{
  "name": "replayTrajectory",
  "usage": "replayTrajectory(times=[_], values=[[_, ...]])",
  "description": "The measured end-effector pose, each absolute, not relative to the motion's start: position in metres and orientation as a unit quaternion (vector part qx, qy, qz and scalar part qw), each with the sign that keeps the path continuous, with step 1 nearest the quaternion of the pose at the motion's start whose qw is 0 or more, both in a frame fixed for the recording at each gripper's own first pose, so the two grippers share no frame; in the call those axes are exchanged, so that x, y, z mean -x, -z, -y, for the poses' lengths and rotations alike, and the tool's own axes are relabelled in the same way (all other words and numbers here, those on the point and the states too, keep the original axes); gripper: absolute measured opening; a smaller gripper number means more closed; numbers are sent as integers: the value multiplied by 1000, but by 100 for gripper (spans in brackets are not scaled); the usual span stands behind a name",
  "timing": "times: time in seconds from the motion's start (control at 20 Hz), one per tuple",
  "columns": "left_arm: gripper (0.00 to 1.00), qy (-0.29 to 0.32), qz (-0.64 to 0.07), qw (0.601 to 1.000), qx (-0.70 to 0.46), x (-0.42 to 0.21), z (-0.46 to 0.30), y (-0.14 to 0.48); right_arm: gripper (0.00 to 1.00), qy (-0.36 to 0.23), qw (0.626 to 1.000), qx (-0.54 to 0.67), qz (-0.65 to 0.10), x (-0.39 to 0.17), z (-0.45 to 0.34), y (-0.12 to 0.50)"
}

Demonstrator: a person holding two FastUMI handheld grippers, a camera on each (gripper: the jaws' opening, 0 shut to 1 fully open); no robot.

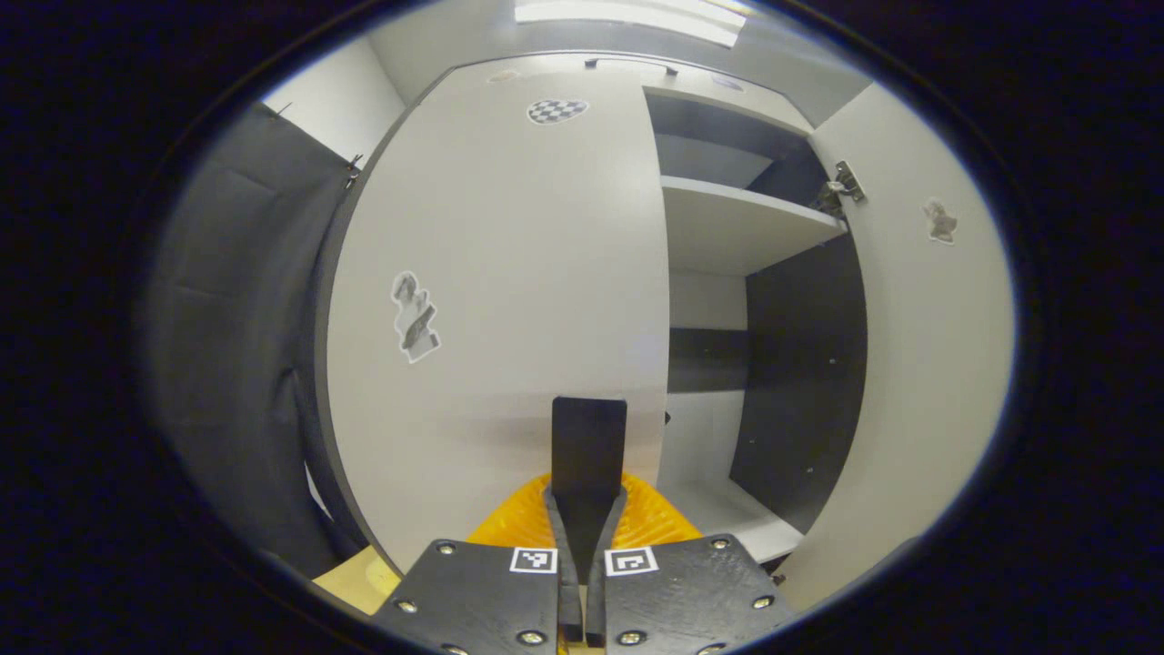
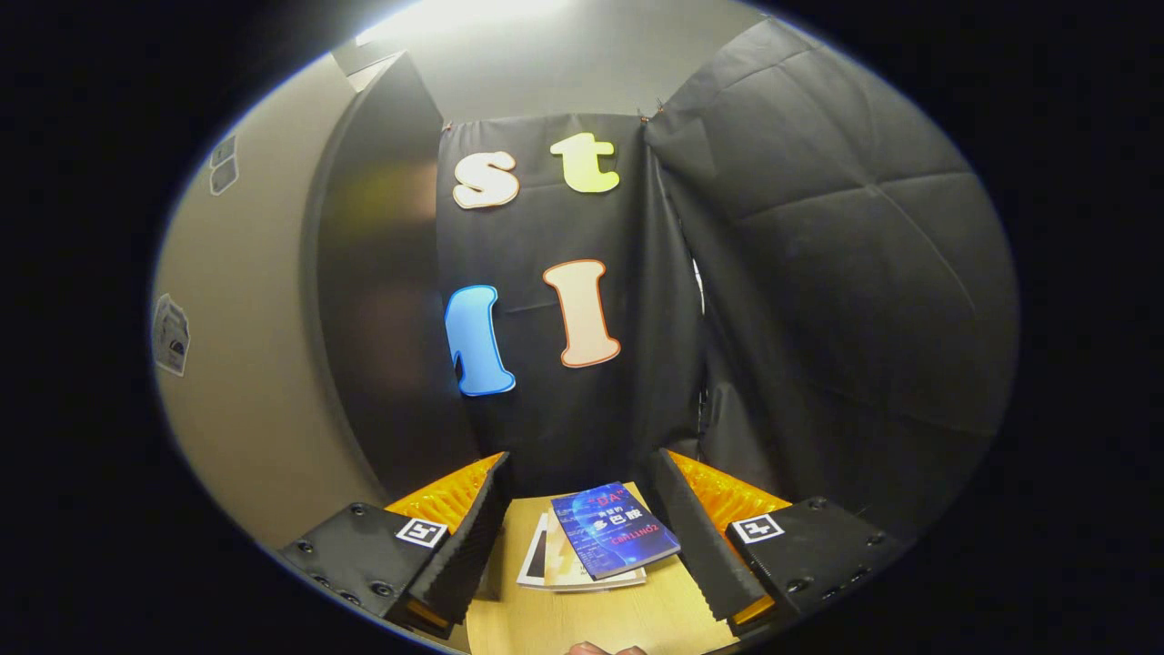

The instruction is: Open the right door of the double-door shoe cabinet with the right hand, and open the left door with the left hand.

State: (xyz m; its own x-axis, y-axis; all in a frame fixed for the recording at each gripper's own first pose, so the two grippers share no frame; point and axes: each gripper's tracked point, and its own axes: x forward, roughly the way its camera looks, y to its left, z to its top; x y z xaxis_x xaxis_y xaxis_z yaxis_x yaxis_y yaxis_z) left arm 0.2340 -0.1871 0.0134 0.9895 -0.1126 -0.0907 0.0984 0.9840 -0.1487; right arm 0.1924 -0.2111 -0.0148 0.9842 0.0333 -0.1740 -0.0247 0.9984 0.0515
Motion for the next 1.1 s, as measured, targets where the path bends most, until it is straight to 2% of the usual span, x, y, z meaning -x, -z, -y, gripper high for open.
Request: replayTrajectory(times=[0.2,0.8,0.85,1.0,1.05,1.1], values=[[4,78,-48,993,76,-209,175,-16,98,0,997,-30,-69,-155,195,-3],[4,127,-39,988,78,-163,139,-20,98,64,995,-26,-71,-31,178,3],[4,129,-39,988,79,-158,136,-19,92,67,995,-23,-72,-20,178,5],[4,135,-39,987,78,-150,126,-21,92,82,994,-12,-74,4,181,8],[4,136,-39,987,79,-148,122,-22,98,84,994,-13,-74,11,181,8],[4,136,-39,987,80,-145,118,-22,92,85,994,-16,-74,16,179,7]])
